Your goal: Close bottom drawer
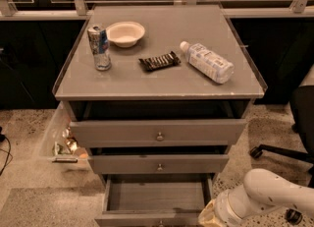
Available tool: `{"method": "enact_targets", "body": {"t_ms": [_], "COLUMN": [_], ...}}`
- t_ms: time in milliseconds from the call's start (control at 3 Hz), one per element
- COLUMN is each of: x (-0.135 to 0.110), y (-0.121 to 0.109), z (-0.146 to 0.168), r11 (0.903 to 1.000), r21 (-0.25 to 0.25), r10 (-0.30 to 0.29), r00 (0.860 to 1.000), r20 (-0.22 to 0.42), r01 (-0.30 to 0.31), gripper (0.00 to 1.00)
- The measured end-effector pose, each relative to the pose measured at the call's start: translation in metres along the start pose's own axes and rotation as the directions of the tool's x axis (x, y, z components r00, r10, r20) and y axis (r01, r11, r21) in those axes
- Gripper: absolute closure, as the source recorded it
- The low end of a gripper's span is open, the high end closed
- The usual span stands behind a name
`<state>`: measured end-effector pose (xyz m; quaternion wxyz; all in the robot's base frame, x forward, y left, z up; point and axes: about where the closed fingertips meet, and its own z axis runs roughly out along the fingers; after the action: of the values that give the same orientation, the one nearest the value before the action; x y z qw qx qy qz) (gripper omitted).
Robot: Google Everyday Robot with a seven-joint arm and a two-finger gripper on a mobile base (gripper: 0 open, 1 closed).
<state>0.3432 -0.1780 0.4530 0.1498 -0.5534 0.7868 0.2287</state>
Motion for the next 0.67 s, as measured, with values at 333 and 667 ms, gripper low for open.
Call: {"method": "enact_targets", "body": {"t_ms": [333,667], "x": [0.0000,0.0000], "y": [0.0000,0.0000], "z": [0.0000,0.0000], "r11": [1.0000,1.0000], "r21": [0.000,0.000], "r10": [0.000,0.000], "r00": [1.000,1.000], "r20": [0.000,0.000], "r01": [0.000,0.000], "gripper": [1.00,1.00]}}
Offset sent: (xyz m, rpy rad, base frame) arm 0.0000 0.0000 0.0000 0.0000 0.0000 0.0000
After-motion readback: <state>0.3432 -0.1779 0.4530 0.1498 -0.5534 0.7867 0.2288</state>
